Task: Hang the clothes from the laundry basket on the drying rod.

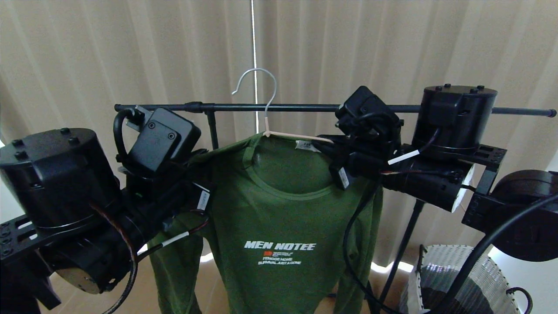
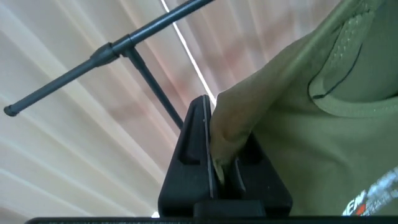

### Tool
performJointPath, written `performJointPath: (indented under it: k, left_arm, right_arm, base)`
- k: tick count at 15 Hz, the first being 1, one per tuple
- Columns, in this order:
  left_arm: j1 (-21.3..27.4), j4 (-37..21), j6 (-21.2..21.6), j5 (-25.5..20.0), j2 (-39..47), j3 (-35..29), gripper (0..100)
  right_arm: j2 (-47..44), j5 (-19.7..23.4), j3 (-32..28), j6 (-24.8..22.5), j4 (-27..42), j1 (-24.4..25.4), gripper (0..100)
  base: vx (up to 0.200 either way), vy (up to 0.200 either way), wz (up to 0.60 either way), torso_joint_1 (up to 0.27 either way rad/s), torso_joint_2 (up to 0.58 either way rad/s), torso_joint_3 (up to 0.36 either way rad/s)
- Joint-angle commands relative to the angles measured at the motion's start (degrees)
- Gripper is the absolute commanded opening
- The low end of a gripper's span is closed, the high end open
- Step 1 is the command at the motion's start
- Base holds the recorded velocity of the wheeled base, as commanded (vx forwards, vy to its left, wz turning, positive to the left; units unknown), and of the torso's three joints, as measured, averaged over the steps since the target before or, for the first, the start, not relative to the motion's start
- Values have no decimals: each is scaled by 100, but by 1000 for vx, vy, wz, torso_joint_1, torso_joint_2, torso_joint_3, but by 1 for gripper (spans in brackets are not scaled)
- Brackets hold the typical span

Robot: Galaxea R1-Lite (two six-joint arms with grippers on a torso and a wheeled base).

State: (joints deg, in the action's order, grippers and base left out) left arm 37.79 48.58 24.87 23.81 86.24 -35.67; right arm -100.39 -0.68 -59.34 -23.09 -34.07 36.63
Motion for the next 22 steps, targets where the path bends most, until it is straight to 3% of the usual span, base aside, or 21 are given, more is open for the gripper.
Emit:
performJointPath:
  k: [1, 3, 5, 6, 10, 13, 22]
  left_arm:
    - [0, 11, 0, 10, -10, 95, 0]
    - [0, 11, -17, 1, -19, 113, 0]
    - [-9, 2, -44, -298, -45, 113, 0]
    - [-9, 11, -52, -386, -45, 113, 100]
    - [-17, 11, -79, -474, -98, 218, 100]
    - [-35, 2, -175, -904, -467, 500, 100]
    - [-79, -15, -298, -948, -1039, 1115, 100]
  right_arm:
    - [37, -37, 19, 6, -12, 2, 0]
    - [72, -108, 11, -3, -20, 2, 0]
    - [125, -108, 19, 6, -38, 2, 0]
    - [160, -108, 54, 15, -38, 2, 0]
    - [503, -125, 301, 24, -47, -86, 0]
    - [793, -257, 555, 24, -47, -332, 0]
    - [1443, -345, 1004, 33, -47, -824, 0]
  base:
    - [0, 0, 0, 0, 0, 0]
    - [0, 0, 0, 0, 0, 0]
    - [0, 0, 0, 0, 0, 0]
    - [0, 0, 0, 0, 0, 0]
    - [0, 0, 0, 0, 0, 0]
    - [0, 0, 0, 0, 0, 0]
    - [0, 0, 0, 0, 0, 0]
